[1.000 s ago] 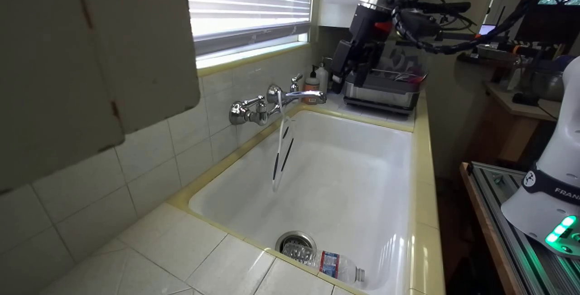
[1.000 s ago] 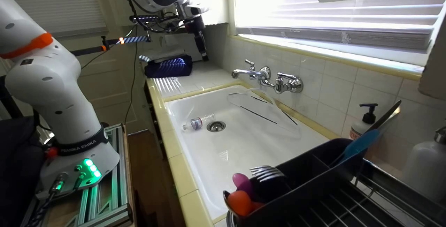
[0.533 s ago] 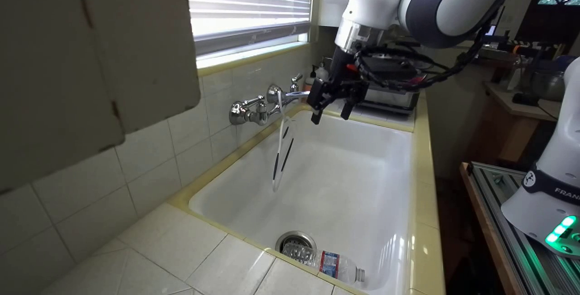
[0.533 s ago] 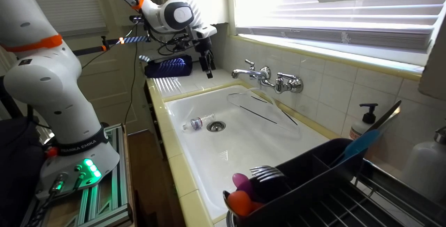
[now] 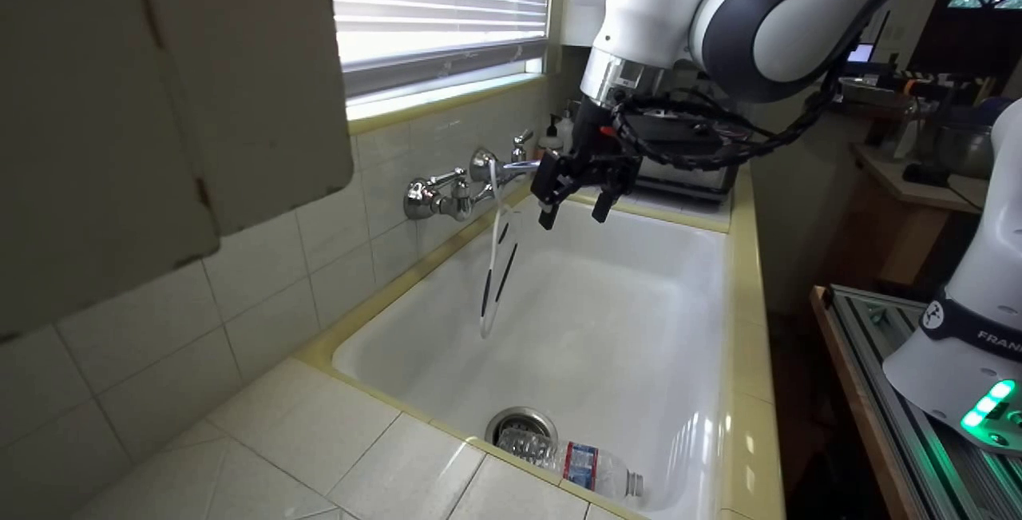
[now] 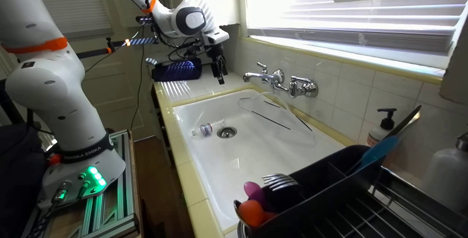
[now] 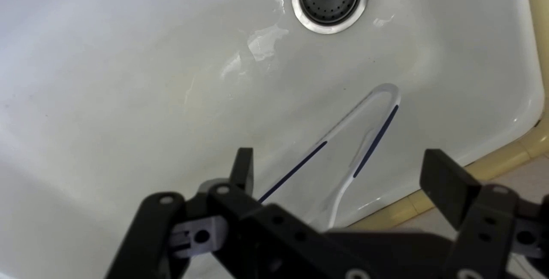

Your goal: Take the hanger off the faucet and hang it on the side of the cabinet to the left above the sink

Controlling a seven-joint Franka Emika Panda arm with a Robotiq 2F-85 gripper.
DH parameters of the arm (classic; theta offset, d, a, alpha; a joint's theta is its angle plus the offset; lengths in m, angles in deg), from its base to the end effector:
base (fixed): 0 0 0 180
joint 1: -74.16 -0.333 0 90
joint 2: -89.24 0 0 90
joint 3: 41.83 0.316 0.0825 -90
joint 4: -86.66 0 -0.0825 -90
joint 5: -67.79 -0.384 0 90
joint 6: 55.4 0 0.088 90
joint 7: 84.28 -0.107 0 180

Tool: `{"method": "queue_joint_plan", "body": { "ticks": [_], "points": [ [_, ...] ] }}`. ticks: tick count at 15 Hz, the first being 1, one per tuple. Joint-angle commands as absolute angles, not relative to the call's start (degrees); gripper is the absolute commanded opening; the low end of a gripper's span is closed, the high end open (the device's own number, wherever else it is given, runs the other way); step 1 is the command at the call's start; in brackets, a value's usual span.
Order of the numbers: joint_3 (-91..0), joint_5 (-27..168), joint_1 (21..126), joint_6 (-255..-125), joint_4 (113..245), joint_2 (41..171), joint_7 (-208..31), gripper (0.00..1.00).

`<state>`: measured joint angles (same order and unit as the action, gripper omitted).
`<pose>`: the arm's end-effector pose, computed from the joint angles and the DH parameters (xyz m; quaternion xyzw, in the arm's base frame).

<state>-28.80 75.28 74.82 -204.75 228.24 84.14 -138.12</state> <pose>0.4760 0.1071 0.3474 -0.9458 0.3016 -0.1192 0.0189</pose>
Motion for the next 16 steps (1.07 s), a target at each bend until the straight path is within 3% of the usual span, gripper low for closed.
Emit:
{"method": "queue_joint_plan", "body": {
  "ticks": [1, 16],
  "points": [
    [-30.6, 75.4, 73.1, -204.6, 228.2, 84.1, -138.1, 1.00],
    [-34.2, 88.2, 70.7, -205.8, 220.6, 94.6, -141.5, 1.00]
  ]
}}
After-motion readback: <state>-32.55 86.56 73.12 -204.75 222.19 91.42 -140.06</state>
